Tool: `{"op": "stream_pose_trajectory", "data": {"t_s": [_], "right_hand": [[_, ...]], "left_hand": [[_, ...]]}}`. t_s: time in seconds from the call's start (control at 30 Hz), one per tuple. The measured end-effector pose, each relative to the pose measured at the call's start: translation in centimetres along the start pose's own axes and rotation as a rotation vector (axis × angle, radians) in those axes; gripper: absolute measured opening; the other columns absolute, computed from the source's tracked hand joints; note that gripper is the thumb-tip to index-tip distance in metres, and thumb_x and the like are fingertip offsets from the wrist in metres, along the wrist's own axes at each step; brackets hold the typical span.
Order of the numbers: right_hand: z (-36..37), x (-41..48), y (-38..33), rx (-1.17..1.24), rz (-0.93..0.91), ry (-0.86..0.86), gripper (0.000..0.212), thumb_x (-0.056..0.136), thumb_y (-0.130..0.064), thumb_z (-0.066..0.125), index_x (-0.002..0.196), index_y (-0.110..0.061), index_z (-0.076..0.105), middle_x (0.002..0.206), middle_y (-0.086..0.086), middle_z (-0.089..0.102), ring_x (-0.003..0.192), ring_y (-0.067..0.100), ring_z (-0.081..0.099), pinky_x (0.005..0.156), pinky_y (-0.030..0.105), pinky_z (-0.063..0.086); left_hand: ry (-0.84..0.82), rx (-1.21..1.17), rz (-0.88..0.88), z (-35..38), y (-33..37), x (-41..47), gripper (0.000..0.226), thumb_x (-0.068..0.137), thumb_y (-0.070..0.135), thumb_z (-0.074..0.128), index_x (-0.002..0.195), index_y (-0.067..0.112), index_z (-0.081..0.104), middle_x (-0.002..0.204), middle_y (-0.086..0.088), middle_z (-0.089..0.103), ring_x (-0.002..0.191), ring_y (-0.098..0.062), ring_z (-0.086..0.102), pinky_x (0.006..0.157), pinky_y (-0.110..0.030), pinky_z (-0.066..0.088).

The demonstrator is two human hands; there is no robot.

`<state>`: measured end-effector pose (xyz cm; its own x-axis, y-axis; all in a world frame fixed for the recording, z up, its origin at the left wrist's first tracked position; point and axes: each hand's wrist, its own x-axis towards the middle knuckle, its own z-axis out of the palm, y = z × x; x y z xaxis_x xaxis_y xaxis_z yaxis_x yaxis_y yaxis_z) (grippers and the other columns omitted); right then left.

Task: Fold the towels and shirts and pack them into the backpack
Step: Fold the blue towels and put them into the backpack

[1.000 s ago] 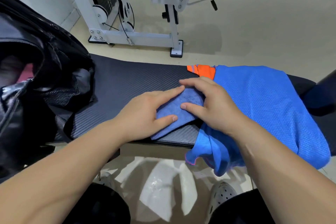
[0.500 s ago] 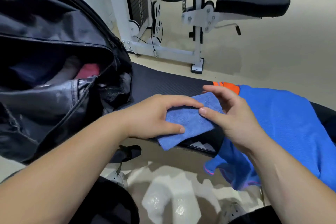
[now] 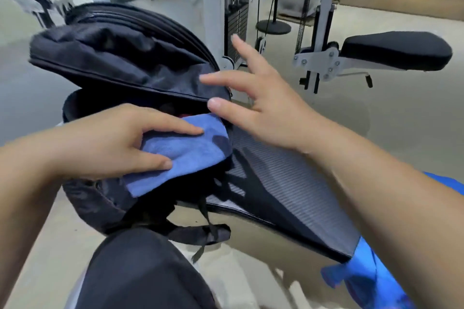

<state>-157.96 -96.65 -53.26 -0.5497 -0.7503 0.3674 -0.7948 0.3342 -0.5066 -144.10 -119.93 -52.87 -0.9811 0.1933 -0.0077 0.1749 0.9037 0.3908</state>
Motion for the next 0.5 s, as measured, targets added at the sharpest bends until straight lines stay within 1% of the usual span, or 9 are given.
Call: {"op": "stream_pose_trajectory", "data": {"t_s": [0.07,0.1,0.13,0.2,0.27,0.33,0.4,0.5], "right_hand": [[0.7,3.3,-1.3,-0.063,0.026,-0.054,0.045,0.082,-0.069,0.058,0.124,-0.052,0.063,0.169,0.004,-0.001,0.155,0.024,0.013,0.122,0.046,0.024],[1.2,4.6,-1.5,-0.063,0.065,-0.087,0.042,0.084,-0.067,0.060,0.123,-0.051,0.064,0.169,0.005,-0.004,0.154,0.025,0.015,0.122,0.045,0.024],[1.6,5.4,-1.5,-0.048,0.107,-0.120,0.040,0.086,-0.063,0.062,0.125,-0.050,0.064,0.169,0.004,-0.005,0.153,0.026,0.019,0.122,0.044,0.024],[2.4,6.9,-1.0,-0.043,0.144,-0.163,0.046,0.090,-0.057,0.062,0.135,-0.047,0.057,0.169,0.002,-0.003,0.151,0.023,0.025,0.122,0.041,0.026],[2.8,8.1,-0.8,-0.048,0.134,-0.141,0.059,0.090,-0.055,0.062,0.145,-0.038,0.050,0.169,0.005,0.009,0.152,0.019,0.022,0.123,0.039,0.024],[2.5,9.1,-0.8,-0.005,0.169,-0.069,0.066,0.089,-0.051,0.064,0.149,-0.029,0.047,0.162,0.005,0.027,0.149,0.016,0.029,0.122,0.031,0.024],[1.7,9.5,-0.7,0.044,0.275,-0.030,0.066,0.091,-0.046,0.066,0.150,-0.029,0.044,0.156,-0.001,0.036,0.143,0.014,0.036,0.116,0.025,0.027],[1.0,9.2,-0.1,0.173,0.375,0.008,0.066,0.089,-0.043,0.070,0.149,-0.033,0.045,0.155,-0.007,0.043,0.139,0.011,0.041,0.113,0.025,0.033]], "left_hand": [[0.010,-0.116,-0.095,-0.4,-1.4,-0.6,0.068,0.078,0.034,0.085,0.128,0.067,0.051,0.128,0.040,0.056,0.118,0.011,0.055,0.102,-0.027,0.045],[0.013,-0.191,-0.136,-0.4,-1.8,-0.8,0.066,0.079,0.029,0.085,0.127,0.064,0.055,0.128,0.040,0.057,0.119,0.012,0.054,0.106,-0.028,0.044],[0.007,-0.263,-0.165,-0.3,-2.1,-0.9,0.064,0.079,0.026,0.084,0.127,0.060,0.058,0.128,0.039,0.057,0.120,0.013,0.053,0.109,-0.029,0.042],[-0.033,-0.329,-0.190,0.1,-2.1,-0.9,0.062,0.080,0.025,0.084,0.127,0.058,0.059,0.130,0.039,0.056,0.122,0.014,0.051,0.114,-0.030,0.038],[-0.074,-0.280,-0.194,0.8,-2.0,-1.1,0.064,0.081,0.031,0.082,0.127,0.066,0.054,0.134,0.041,0.052,0.125,0.016,0.047,0.114,-0.026,0.036],[-0.092,-0.223,-0.195,1.3,-1.9,-1.6,0.064,0.082,0.036,0.080,0.126,0.071,0.050,0.134,0.044,0.048,0.125,0.019,0.045,0.111,-0.019,0.035],[-0.114,-0.231,-0.201,1.8,-1.9,-2.2,0.062,0.083,0.038,0.079,0.126,0.072,0.049,0.133,0.048,0.046,0.123,0.023,0.043,0.108,-0.012,0.034],[-0.161,-0.313,-0.208,2.0,-2.1,-2.8,0.062,0.084,0.037,0.079,0.125,0.073,0.049,0.135,0.049,0.044,0.124,0.024,0.041,0.107,-0.015,0.035]]}}
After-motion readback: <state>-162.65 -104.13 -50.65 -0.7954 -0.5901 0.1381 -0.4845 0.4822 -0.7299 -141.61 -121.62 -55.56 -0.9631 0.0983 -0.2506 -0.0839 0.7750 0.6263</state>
